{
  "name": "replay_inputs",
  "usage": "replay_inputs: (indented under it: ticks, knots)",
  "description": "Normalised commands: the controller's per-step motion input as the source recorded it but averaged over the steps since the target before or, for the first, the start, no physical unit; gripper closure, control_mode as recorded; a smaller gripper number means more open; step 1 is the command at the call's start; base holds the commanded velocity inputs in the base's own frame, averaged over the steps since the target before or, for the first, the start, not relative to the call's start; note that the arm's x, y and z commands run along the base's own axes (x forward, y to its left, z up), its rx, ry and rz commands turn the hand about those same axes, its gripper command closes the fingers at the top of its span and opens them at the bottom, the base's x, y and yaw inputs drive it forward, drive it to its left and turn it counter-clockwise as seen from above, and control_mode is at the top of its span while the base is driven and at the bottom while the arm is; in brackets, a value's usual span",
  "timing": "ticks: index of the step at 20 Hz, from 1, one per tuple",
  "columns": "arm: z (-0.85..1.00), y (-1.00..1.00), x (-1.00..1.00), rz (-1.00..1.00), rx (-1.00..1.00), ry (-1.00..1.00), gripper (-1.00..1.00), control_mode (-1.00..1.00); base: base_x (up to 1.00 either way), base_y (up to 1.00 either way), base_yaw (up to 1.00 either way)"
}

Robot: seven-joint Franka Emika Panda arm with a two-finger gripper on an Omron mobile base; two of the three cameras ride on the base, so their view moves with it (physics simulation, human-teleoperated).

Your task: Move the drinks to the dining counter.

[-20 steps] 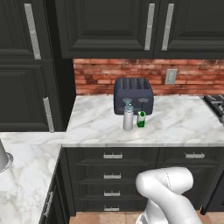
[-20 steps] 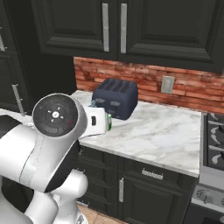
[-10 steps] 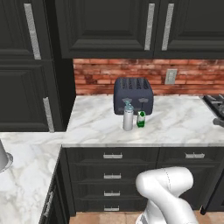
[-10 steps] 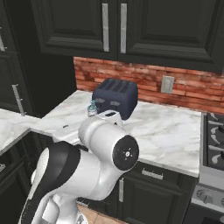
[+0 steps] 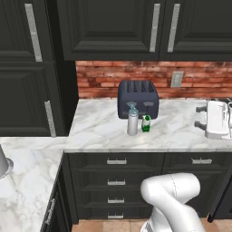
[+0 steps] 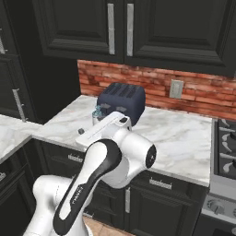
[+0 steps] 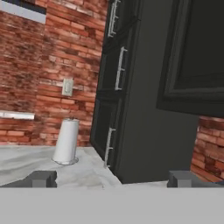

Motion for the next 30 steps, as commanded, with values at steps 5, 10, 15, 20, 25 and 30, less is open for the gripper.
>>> replay_inputs:
  ticks: [5,10,15,20,25,30]
  knots:
    - [-0.26,0.02,0.96,0.0,0.01,0.0,-1.0,-1.0,0.0,0.0,0.0]
    - [-0.09,0.0,0.61,0.0,0.0,-0.01,-1.0,-1.0,0.0,0.0,0.0]
    - [-0.08,0.0,0.57,0.0,0.0,0.0,-1.0,-1.0,0.0,0.0,0.0]
    - [-0.17,-0.02,0.51,0.0,0.0,0.0,-1.0,-1.0,0.0,0.0,0.0]
    - [-0.23,-0.11,0.48,0.0,0.0,0.0,-1.0,-1.0,0.0,0.0,0.0]
    - [-0.24,-0.24,0.41,0.02,0.01,0.0,-1.0,-1.0,0.0,0.0,0.0]
